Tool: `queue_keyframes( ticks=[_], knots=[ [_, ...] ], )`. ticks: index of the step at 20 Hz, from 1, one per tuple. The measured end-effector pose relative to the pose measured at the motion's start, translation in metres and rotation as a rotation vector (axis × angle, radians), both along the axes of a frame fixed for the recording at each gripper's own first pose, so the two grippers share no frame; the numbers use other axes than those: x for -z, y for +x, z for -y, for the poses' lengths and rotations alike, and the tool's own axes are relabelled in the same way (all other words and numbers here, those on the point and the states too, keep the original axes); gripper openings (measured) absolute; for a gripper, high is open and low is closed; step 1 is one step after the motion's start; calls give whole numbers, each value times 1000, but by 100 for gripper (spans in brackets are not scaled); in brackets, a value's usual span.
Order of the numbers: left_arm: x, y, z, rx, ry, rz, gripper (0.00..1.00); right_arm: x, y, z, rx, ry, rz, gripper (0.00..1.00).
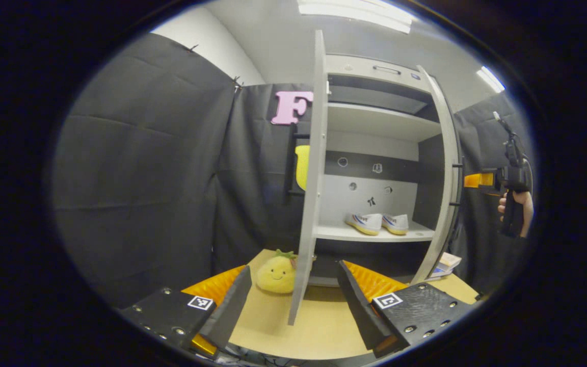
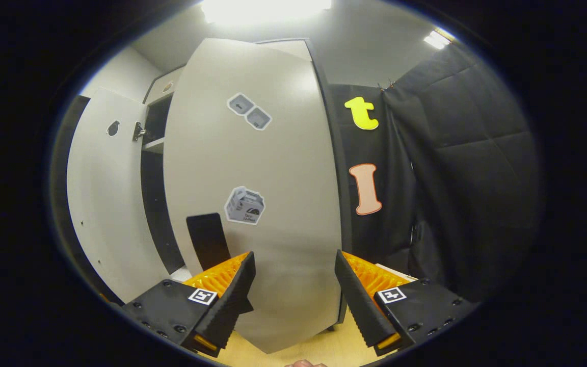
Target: Grab one shoe with the right hand and put it into the shoe cabinet, grab the other shoe with the left hand and put it into the shoe cabinet; then close the right door with the right hand and the left door with the left hand.
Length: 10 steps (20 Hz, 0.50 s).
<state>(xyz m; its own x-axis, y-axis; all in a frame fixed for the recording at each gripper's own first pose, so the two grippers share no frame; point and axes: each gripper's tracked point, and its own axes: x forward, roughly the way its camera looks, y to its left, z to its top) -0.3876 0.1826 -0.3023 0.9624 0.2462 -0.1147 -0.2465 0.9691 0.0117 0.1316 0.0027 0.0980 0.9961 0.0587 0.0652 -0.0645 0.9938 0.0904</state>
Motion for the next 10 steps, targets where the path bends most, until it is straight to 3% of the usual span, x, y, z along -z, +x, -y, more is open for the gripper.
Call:
queue_keyframes(
  ticks=[4, 10],
  knots=[
    [-16, -9, -40, -31, 9, 35, 97, 3, -16, -4, 38, 46, 25, 98],
    [-47, 8, -98, -43, -21, 84, 97, 37, -51, 28, 120, -3, -37, 98]
  ],
)
